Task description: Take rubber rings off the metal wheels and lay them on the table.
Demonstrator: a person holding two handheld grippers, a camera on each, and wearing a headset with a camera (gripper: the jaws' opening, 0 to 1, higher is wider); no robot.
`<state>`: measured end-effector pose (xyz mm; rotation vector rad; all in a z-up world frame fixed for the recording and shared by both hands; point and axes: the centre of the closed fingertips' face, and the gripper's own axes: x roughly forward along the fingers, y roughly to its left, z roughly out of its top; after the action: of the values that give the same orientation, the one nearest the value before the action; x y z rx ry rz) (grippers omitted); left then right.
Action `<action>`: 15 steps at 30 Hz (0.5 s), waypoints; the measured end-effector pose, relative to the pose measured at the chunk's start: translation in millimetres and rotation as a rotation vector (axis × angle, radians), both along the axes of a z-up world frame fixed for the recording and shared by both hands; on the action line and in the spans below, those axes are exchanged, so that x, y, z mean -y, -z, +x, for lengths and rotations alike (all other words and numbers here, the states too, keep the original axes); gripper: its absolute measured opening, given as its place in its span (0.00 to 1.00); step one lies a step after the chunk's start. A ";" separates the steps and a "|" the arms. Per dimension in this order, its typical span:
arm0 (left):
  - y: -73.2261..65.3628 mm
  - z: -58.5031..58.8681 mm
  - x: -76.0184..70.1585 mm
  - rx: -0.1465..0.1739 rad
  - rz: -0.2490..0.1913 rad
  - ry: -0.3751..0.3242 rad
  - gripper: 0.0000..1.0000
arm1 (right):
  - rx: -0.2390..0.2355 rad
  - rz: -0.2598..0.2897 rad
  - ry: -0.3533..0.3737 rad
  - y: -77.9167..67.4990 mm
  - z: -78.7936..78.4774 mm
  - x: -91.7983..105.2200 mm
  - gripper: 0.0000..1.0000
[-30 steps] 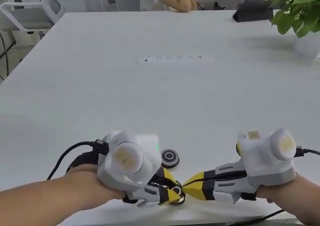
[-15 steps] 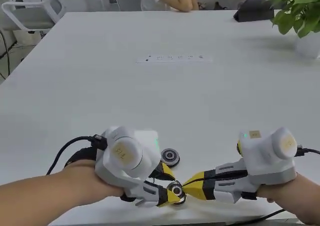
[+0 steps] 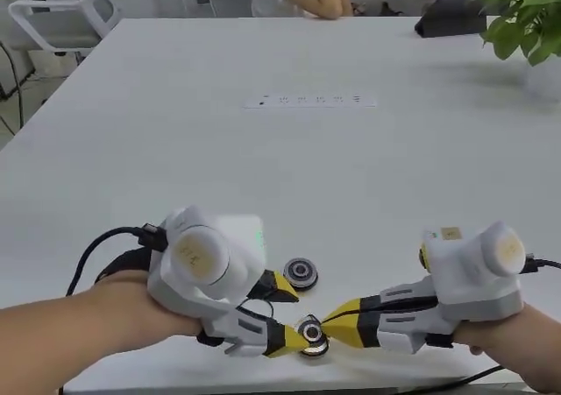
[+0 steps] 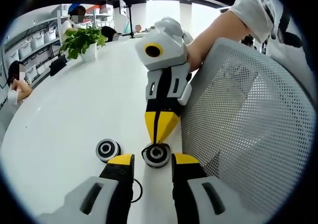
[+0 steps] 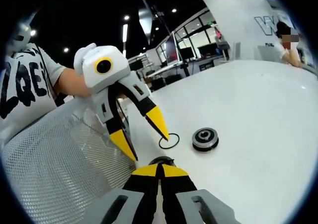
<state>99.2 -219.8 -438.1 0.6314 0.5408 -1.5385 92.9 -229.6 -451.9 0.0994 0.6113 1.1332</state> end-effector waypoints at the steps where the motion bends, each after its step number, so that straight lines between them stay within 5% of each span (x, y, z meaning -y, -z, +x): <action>1: -0.4 0.2 -0.7 0.000 -0.001 -0.001 0.26 | -0.001 0.001 0.000 -0.1 -0.2 -0.2 0.00; 15: -3.7 3.8 -6.2 0.001 -0.010 -0.014 0.27 | -0.017 0.019 0.008 -2.0 -0.4 0.5 0.00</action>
<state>103.0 -213.7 -434.4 0.6197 0.5351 -1.5264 92.5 -230.1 -449.8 0.1279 0.6150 1.1312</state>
